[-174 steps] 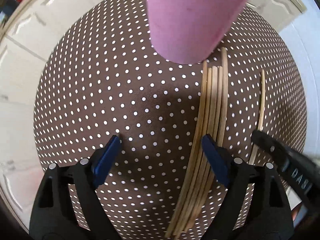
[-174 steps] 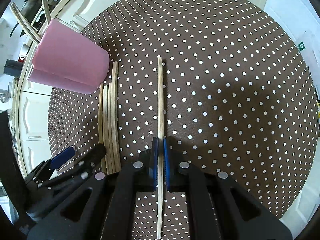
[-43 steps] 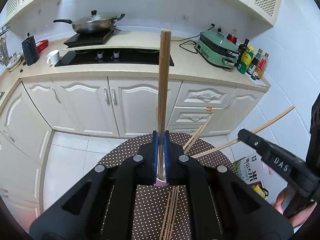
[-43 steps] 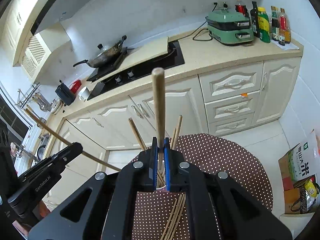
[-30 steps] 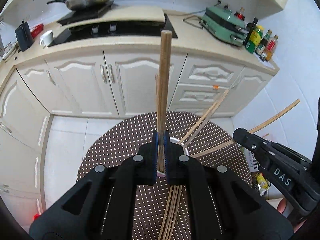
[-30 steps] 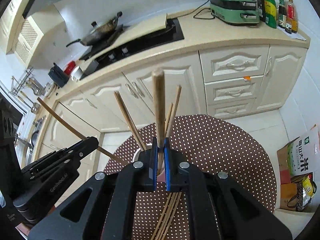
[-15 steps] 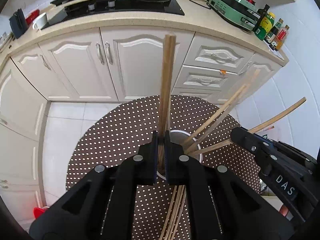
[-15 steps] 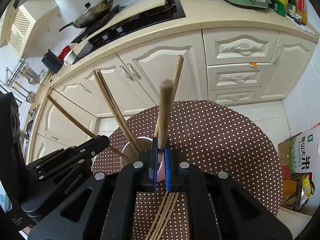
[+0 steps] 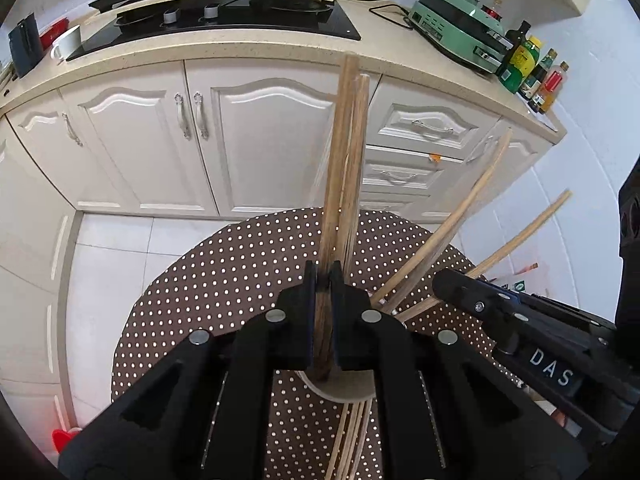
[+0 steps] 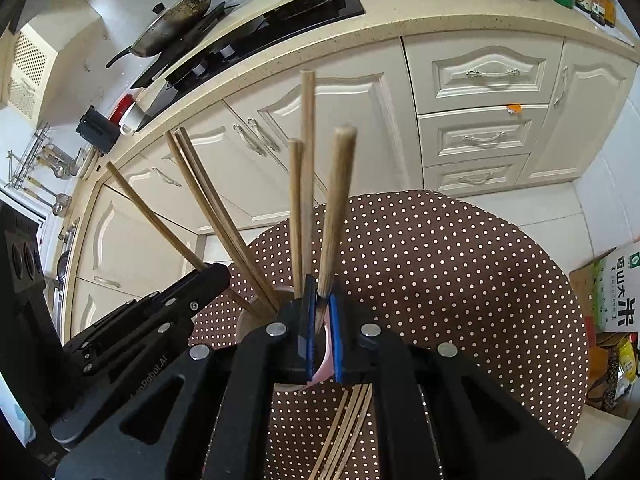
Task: Organize utensils
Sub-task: 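Lower the sticks into the pink cup with both grippers, then open both grippers to release the sticks inside the cup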
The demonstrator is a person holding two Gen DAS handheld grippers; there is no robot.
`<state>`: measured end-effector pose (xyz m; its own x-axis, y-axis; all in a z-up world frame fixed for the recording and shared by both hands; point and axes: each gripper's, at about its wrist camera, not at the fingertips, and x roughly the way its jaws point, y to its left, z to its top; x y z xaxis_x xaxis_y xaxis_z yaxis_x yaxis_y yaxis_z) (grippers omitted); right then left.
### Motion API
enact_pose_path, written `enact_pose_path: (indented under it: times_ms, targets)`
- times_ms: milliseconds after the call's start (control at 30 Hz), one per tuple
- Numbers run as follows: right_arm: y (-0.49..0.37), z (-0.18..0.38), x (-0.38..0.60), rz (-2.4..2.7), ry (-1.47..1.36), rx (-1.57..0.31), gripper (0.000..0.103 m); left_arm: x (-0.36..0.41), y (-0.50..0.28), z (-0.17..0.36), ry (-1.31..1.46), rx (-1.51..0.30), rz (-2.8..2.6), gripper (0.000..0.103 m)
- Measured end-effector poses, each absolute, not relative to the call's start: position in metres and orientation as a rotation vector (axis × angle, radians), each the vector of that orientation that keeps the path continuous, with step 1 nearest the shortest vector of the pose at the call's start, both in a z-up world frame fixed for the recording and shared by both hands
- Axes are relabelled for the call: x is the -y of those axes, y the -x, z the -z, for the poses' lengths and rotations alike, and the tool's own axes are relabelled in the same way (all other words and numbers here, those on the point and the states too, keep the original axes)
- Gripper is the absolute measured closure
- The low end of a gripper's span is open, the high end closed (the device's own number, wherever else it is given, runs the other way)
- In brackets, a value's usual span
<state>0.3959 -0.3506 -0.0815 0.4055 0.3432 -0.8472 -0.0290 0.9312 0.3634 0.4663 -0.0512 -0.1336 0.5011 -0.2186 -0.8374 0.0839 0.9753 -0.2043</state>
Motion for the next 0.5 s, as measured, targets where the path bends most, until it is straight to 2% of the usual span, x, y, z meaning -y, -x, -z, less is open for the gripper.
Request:
enact_pose_path:
  times_ms: [200, 333, 500]
  targets:
    - [-0.400, 0.083, 0.349, -0.260, -0.305, -1.146, 0.091, 0.052, -0.473, 0.141, 0.163, -1.074, 0.231, 0.094]
    - [-0.398, 0.079, 0.353, -0.253, -0.309, -1.135, 0.068, 0.053, -0.468, 0.139, 0.145, -1.063, 0.239, 0.094]
    - [-0.389, 0.072, 0.362, -0.240, -0.327, -1.123, 0.061, 0.056, -0.462, 0.134, 0.119, -1.063, 0.252, 0.094]
